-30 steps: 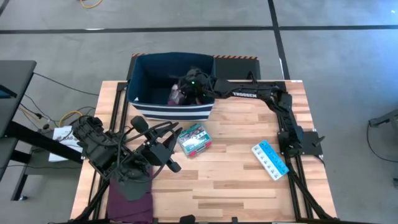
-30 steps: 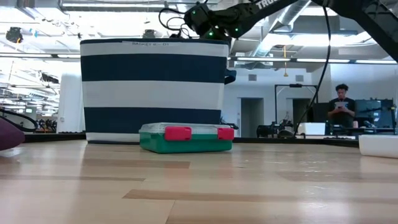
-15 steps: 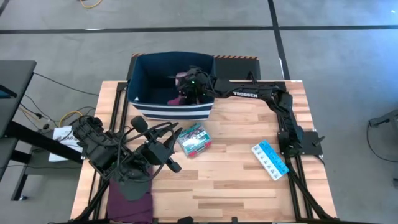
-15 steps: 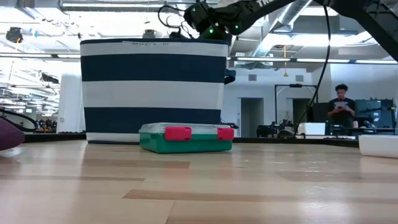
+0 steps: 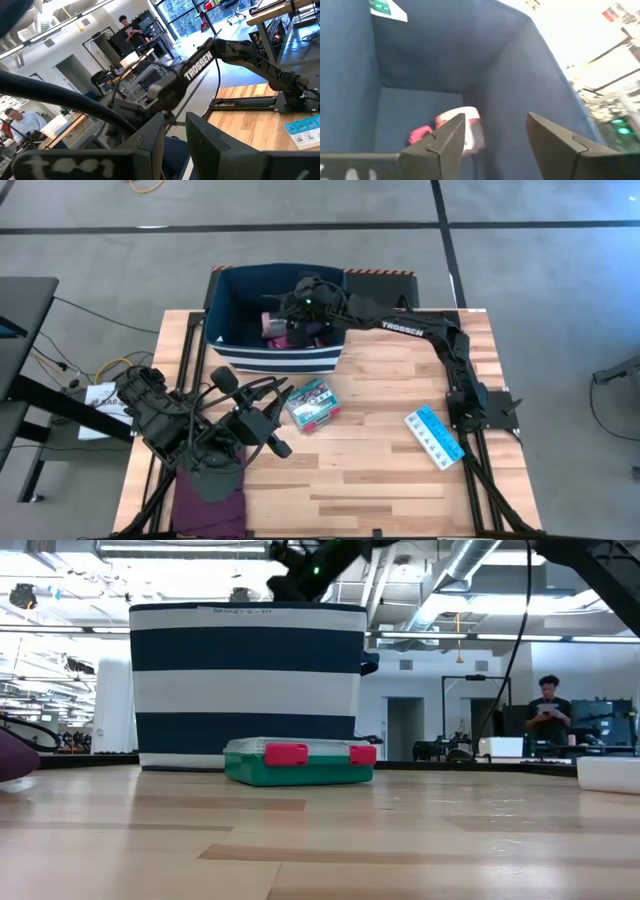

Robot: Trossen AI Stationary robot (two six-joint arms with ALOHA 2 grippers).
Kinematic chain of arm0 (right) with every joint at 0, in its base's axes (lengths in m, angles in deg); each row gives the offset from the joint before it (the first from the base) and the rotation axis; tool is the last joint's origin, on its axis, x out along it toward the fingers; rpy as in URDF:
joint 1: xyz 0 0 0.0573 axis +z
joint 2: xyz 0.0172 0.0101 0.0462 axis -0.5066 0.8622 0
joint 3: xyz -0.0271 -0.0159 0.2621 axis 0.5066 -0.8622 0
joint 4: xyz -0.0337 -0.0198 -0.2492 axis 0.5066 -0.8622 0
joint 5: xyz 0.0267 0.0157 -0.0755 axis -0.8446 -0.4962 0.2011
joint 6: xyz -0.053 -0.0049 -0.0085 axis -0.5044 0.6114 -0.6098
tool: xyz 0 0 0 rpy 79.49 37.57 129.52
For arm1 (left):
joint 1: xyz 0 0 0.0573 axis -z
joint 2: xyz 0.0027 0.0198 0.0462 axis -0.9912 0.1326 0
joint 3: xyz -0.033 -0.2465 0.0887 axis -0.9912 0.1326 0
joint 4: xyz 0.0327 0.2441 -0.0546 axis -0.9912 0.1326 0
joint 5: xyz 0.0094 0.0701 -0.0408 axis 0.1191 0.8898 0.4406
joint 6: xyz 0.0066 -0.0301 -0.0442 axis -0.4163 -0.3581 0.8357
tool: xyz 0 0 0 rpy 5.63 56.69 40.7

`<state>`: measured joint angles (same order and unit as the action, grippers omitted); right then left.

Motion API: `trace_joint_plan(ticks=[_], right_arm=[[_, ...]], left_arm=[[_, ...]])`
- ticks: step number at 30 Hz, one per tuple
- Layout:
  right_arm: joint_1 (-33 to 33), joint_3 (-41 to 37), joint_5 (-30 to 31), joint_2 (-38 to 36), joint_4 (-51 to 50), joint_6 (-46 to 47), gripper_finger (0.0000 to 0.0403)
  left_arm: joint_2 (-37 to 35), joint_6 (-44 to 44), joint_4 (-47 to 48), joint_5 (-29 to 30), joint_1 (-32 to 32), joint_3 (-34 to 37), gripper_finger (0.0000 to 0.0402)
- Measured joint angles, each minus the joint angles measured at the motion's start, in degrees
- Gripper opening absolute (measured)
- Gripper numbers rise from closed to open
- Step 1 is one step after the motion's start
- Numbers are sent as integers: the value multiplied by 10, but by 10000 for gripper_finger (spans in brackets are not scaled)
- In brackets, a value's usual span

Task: Pick & place medical supplies in basket/bin
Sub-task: Put the green first aid kit into the blue bin

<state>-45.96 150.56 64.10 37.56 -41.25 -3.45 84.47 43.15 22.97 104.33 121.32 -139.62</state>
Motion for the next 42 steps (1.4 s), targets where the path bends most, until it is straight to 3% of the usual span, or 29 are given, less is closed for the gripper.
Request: trace_joint_plan(ticks=[8,19,28,32,42], right_arm=[[34,140,69,0,-181,-19,186],[77,126,149,-114,-298,-20,173],[106,126,147,-213,-521,64,170],[120,126,146,-249,-605,127,169],[129,125,135,-315,-599,250,164]], left_arm=[[0,17,5,0,0,0,73],[0,48,6,-22,1,0,73],[0,122,79,-39,2,0,73],[0,186,133,-71,2,0,73],[0,389,236,-236,-34,39,73]])
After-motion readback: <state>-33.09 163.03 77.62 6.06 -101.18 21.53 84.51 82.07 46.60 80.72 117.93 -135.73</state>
